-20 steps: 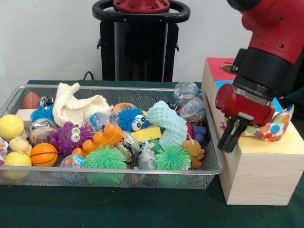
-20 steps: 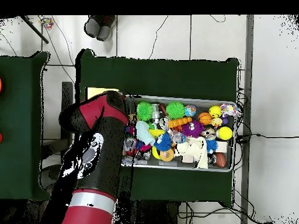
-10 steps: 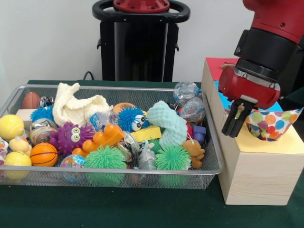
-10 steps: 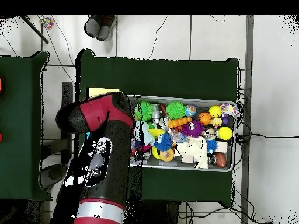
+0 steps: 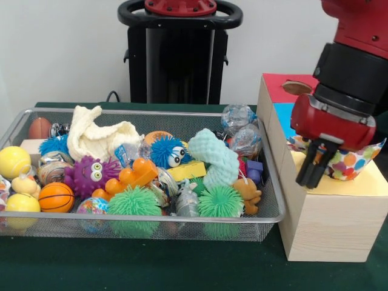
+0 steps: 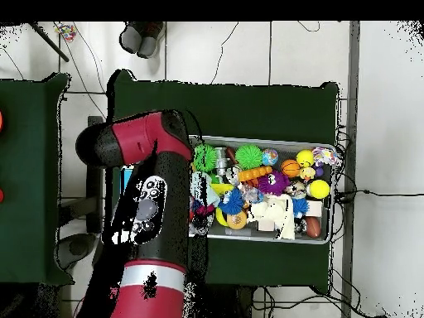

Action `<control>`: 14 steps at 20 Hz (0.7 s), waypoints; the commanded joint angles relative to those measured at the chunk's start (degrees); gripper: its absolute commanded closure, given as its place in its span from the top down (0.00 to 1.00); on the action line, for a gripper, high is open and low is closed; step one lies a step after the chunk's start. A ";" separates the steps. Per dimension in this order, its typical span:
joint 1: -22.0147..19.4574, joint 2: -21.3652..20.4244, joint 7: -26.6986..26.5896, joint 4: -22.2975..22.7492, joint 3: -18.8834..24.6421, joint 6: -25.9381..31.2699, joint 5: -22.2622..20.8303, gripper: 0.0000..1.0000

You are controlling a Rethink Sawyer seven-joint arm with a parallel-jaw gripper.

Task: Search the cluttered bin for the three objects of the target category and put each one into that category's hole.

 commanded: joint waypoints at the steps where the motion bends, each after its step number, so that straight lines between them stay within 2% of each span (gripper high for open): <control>1: -1.99 6.42 0.93 -10.34 6.89 10.21 2.50 0.00; 6: -1.81 8.50 1.08 -14.54 6.11 12.34 1.84 0.00; 9: -1.87 9.52 0.83 -16.01 6.35 11.61 1.67 0.00; 14: -1.91 9.24 1.06 -14.37 7.49 6.44 1.79 0.00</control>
